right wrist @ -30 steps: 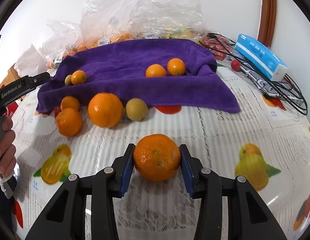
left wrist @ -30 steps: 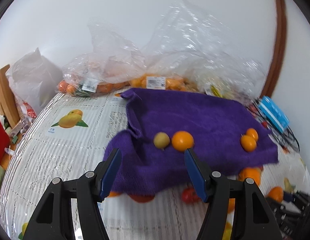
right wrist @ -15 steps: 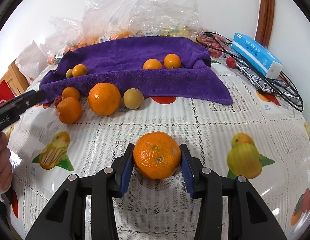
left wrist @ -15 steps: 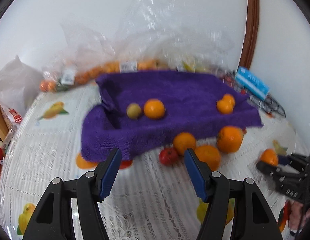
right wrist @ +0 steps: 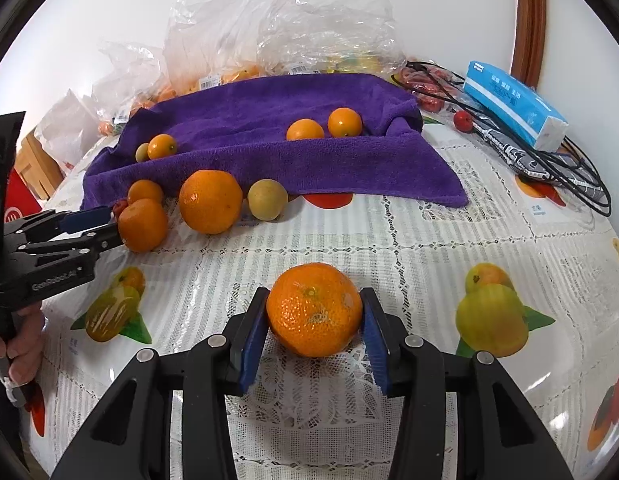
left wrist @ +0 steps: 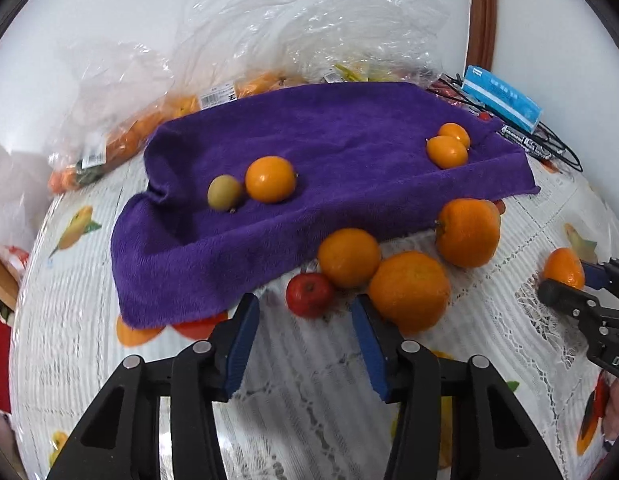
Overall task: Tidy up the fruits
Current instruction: 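Grasp a large tangerine from the table with the right gripper, then grasp a small red fruit with the left gripper while the right holds the tangerine, then carry the tangerine and red fruit over the purple towel with both grippers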
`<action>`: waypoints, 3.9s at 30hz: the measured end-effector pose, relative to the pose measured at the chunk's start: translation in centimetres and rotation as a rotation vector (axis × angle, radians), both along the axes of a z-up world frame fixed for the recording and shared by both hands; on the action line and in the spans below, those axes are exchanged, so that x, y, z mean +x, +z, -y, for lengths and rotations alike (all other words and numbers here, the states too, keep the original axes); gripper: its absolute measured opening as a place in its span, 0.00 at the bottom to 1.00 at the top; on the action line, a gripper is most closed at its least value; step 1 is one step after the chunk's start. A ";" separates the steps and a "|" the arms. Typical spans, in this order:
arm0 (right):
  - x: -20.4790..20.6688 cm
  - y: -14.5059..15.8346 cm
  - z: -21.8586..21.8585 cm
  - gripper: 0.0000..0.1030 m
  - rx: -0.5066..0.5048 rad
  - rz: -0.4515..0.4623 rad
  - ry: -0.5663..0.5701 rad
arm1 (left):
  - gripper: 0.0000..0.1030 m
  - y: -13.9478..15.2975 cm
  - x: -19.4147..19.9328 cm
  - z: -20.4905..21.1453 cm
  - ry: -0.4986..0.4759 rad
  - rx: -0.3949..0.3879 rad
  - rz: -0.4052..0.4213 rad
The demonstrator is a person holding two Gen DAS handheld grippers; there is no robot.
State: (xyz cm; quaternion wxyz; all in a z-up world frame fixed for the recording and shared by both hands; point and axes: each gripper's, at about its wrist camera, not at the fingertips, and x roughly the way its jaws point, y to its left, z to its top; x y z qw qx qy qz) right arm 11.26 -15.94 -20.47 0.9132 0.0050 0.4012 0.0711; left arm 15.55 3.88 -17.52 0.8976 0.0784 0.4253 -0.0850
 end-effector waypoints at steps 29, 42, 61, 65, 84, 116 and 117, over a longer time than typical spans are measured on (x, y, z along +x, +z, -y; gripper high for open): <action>0.0 0.0 0.2 0.49 0.028 -0.001 0.009 | 0.27 0.2 0.2 0.0 -0.013 0.003 0.001; 0.0 0.0 0.6 0.45 0.066 0.000 0.020 | 0.24 0.3 -0.2 -1.0 -0.001 -0.068 -0.019; -1.6 0.2 0.3 0.43 0.064 0.007 0.028 | 0.24 0.2 -0.3 -1.3 0.015 -0.080 -0.020; -1.6 0.3 0.5 0.43 0.073 0.008 0.028 | 0.24 0.3 -0.2 -0.9 0.002 -0.075 -0.012; 1.7 7.2 1.7 0.43 0.050 0.168 0.015 | 0.24 8.0 -1.0 -3.3 0.156 -0.151 0.206; 13.5 6.1 -1.9 0.42 0.118 0.117 0.146 | 0.24 4.4 7.7 -4.2 0.252 -0.250 0.183; 13.7 5.7 -2.1 0.42 0.123 0.099 0.157 | 0.24 4.3 7.7 -4.3 0.258 -0.246 0.182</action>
